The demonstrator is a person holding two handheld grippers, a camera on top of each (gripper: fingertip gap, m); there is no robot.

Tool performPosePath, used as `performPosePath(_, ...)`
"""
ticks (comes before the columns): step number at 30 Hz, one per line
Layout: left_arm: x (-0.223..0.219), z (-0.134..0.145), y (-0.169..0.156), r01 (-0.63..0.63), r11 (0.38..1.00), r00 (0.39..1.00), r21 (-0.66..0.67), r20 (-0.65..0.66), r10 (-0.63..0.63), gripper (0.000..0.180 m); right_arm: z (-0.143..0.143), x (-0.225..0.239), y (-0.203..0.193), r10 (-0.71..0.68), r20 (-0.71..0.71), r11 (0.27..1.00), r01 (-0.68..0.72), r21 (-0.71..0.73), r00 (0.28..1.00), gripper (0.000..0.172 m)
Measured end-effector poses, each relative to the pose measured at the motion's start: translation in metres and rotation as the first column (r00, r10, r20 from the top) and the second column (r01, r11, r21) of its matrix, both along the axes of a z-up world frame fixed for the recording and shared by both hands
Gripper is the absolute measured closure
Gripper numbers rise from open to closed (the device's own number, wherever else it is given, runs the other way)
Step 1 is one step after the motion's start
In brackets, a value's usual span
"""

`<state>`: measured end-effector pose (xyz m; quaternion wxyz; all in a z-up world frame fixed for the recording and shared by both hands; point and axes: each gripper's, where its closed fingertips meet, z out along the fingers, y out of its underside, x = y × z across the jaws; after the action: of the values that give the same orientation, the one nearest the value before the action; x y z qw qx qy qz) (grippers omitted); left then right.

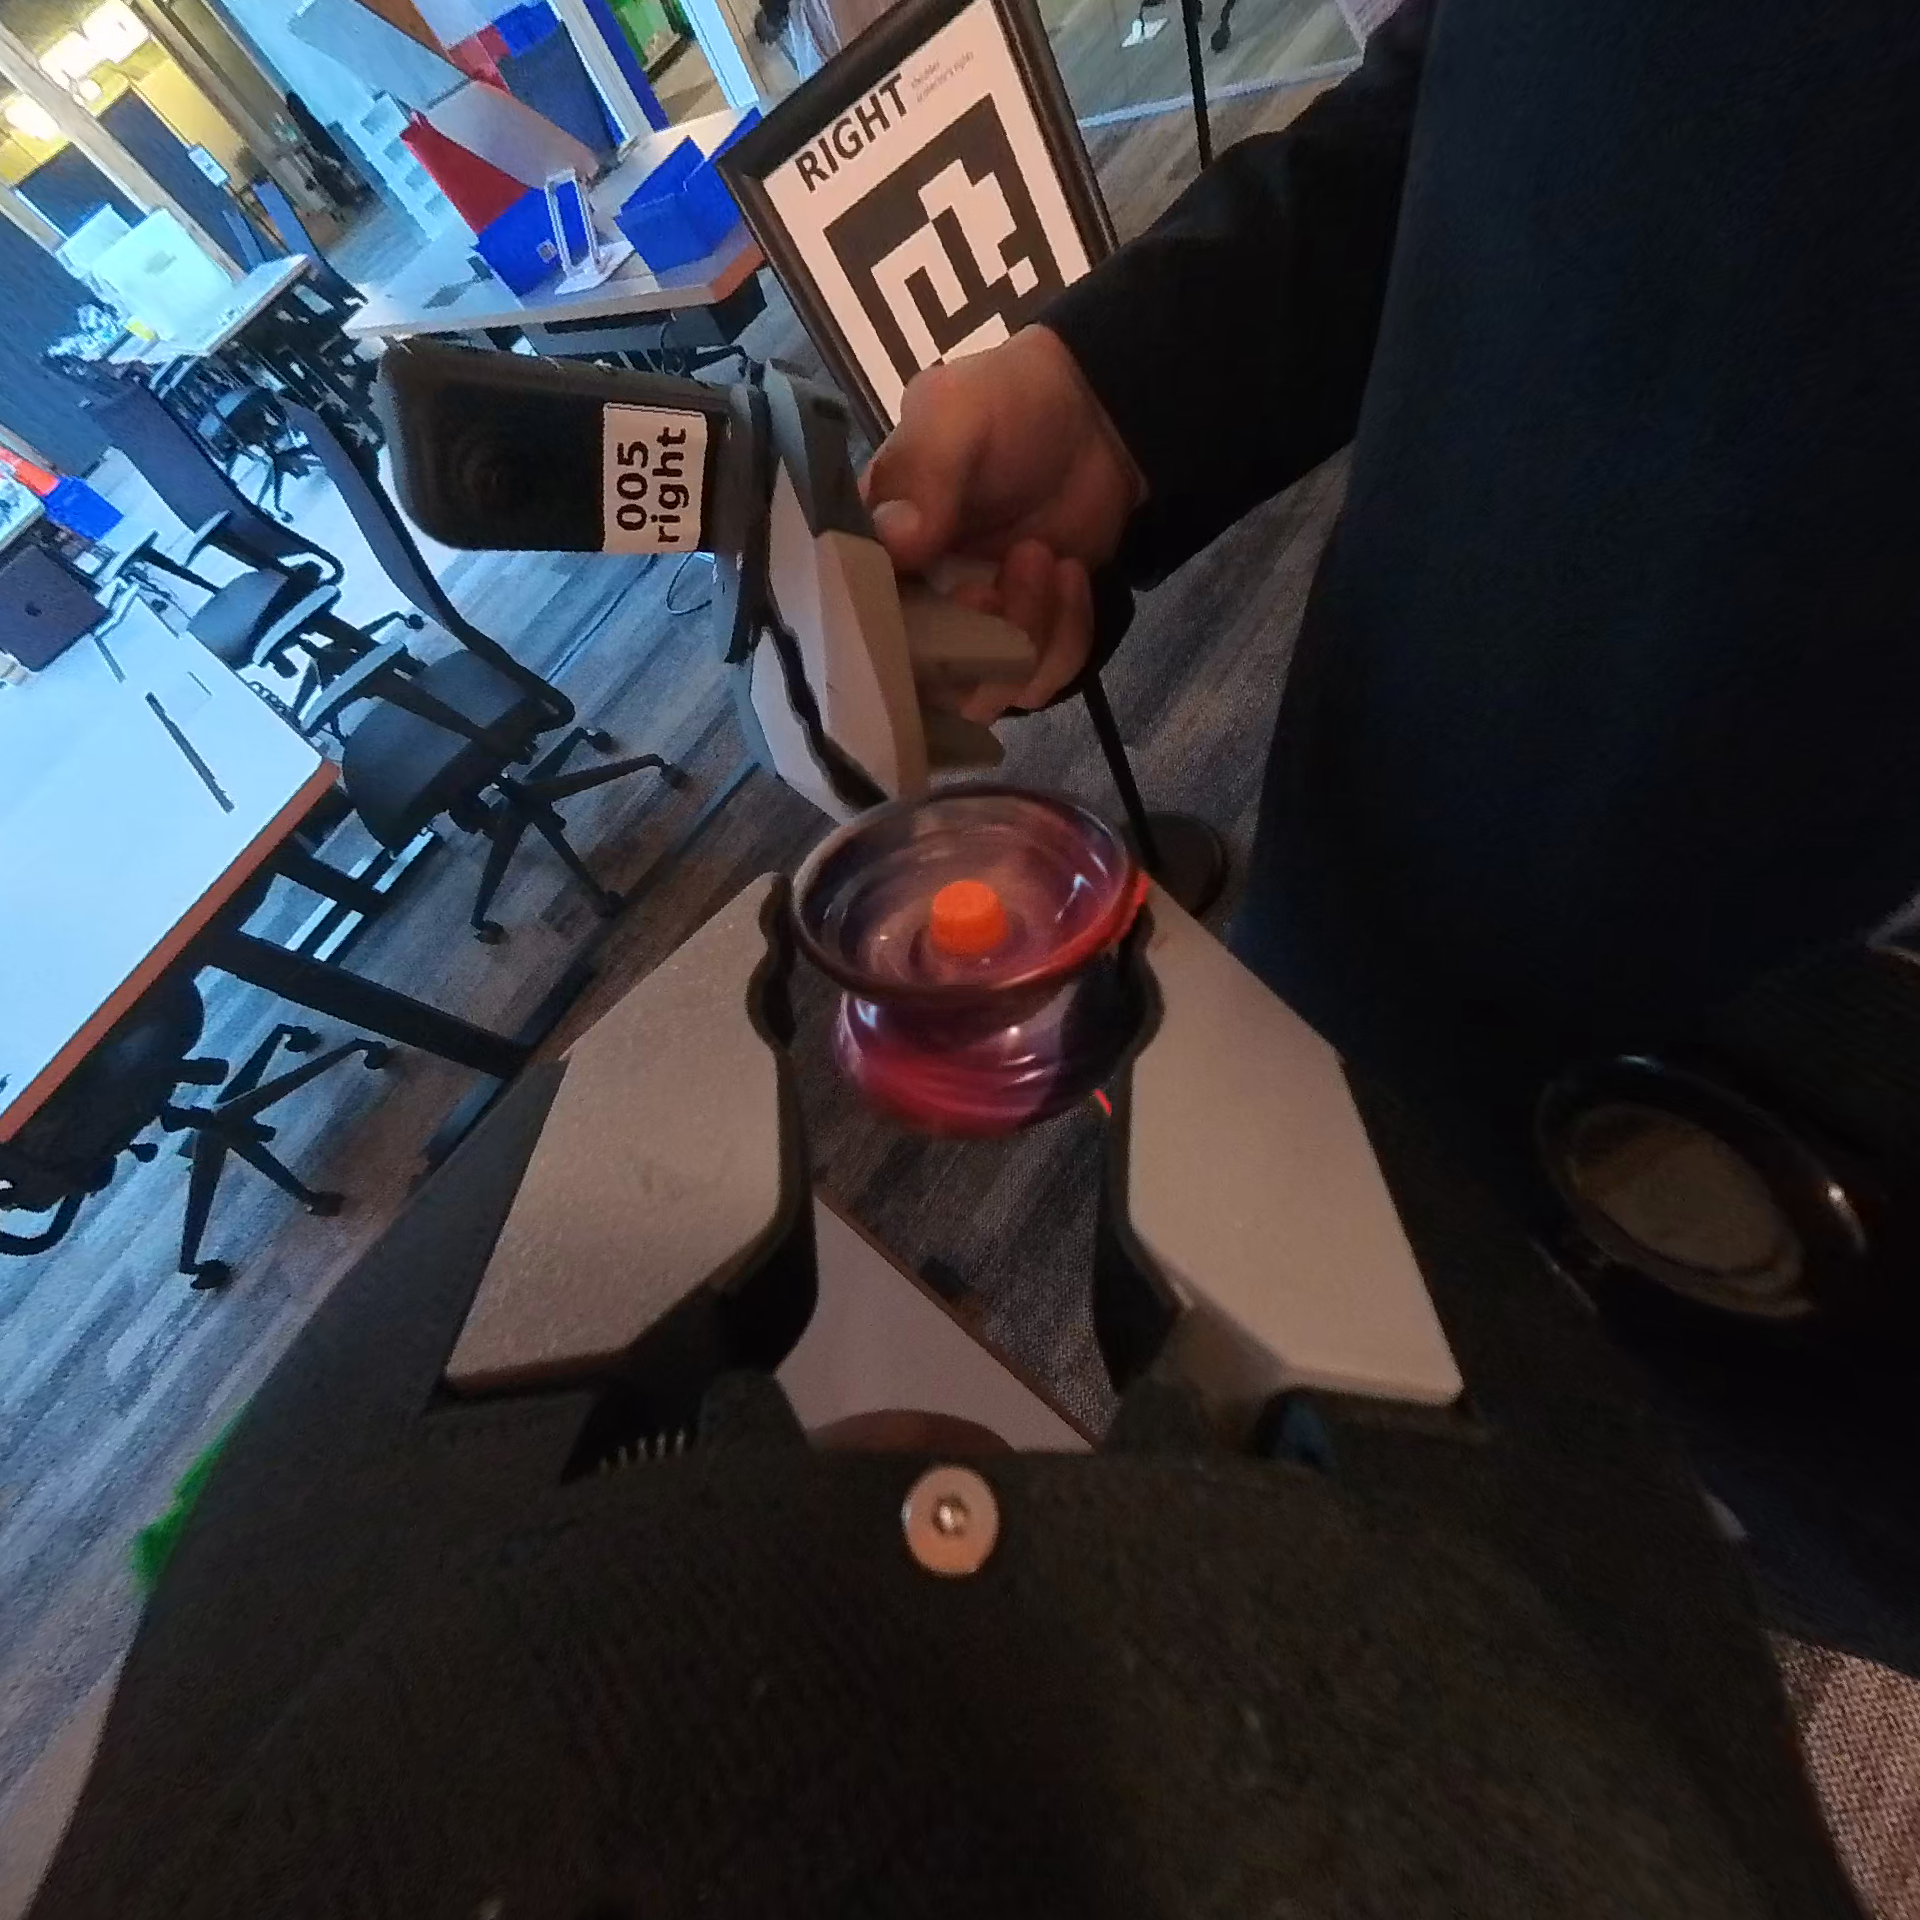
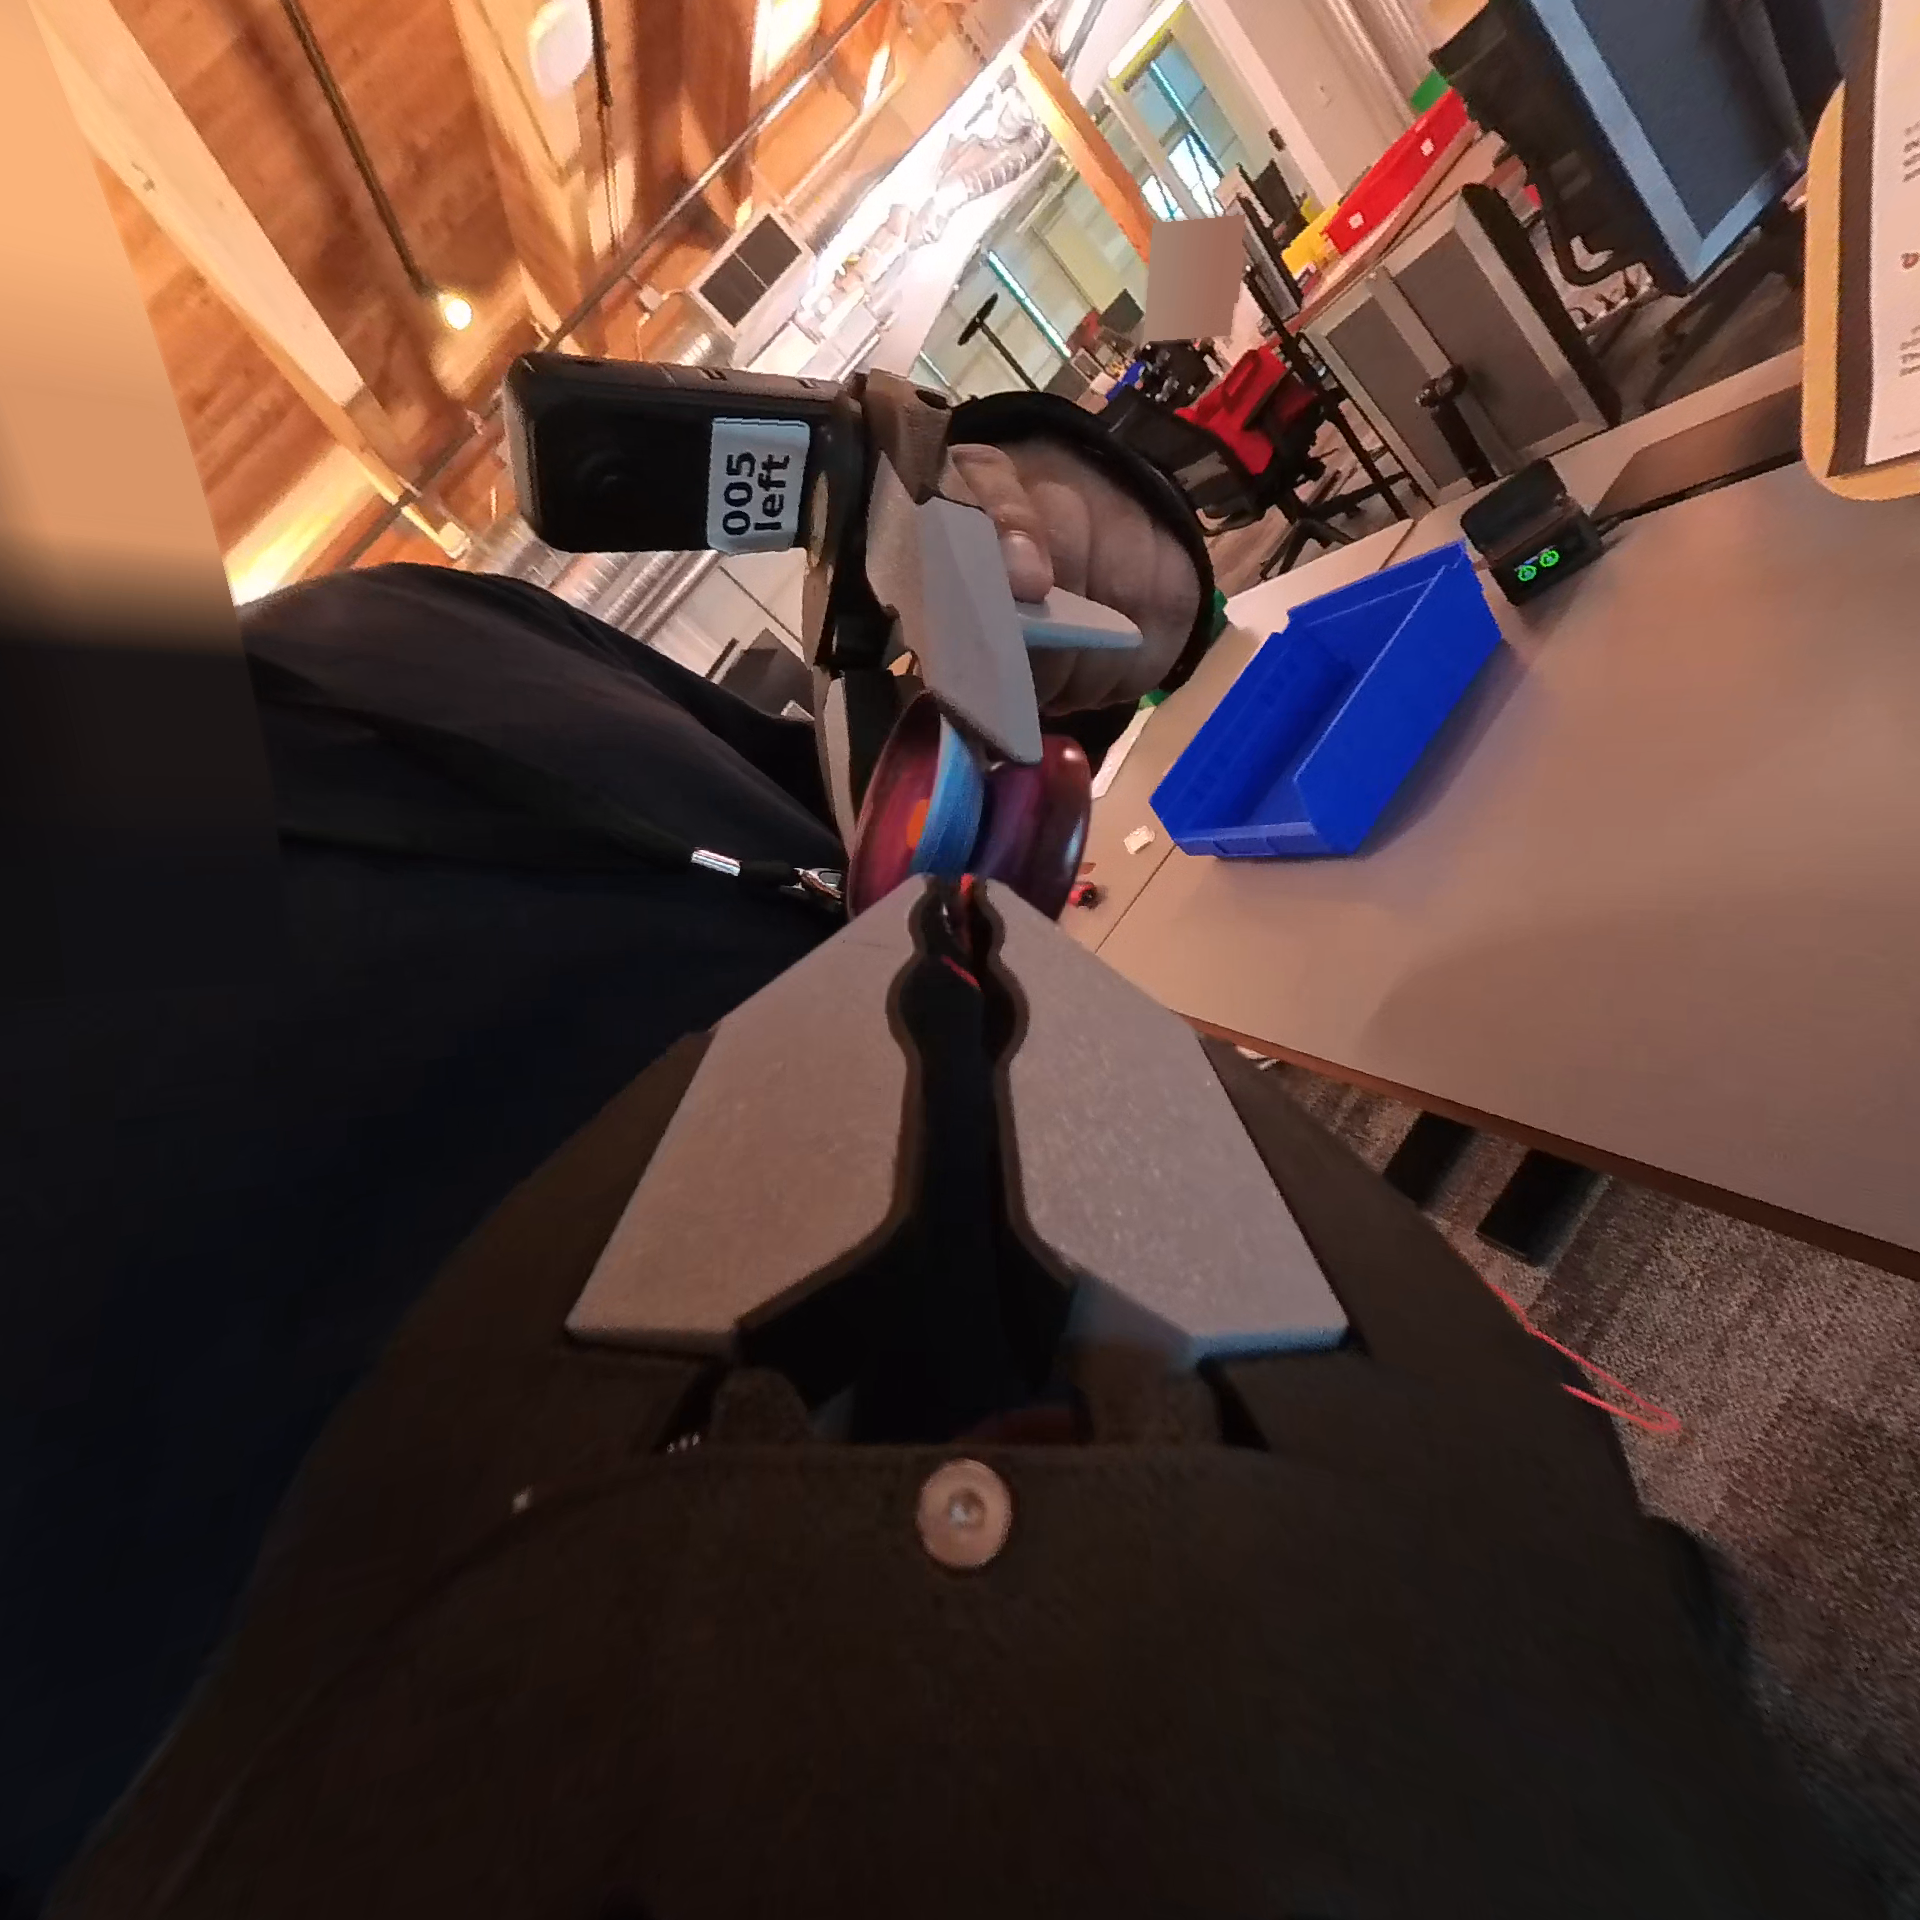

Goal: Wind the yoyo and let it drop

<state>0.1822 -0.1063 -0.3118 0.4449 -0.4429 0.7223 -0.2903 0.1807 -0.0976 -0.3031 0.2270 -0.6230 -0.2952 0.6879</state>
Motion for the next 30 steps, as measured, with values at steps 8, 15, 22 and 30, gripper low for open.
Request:
performPosePath(8,-0.003,-0.007,0.002,0.001,1.0,1.0,0.012,-0.028,-0.001,0.119,-0.005,-0.007,-0.003,0.017,0.024,1.0,-0.017,-0.015,1.0,0.165)
performPosePath(15,-0.004,-0.021,0.014,-0.053,0.997,0.994,0.048,-0.094,0.057,0.124,-0.022,-0.008,0.009,-0.048,0.131,0.999,0.045,0.021,0.99,0.169)
performPosePath(22,-0.025,-0.014,0.002,-0.018,0.958,1.0,-0.285,0.009,0.021,0.126,-0.018,-0.005,0.011,-0.064,0.121,0.996,0.057,0.065,0.991,0.172)
performPosePath(30,-0.041,-0.041,-0.013,-0.026,0.74,0.999,-0.672,0.018,0.051,0.132,-0.022,0.001,0.021,-0.088,0.085,0.996,0.086,0.03,0.992,0.172)
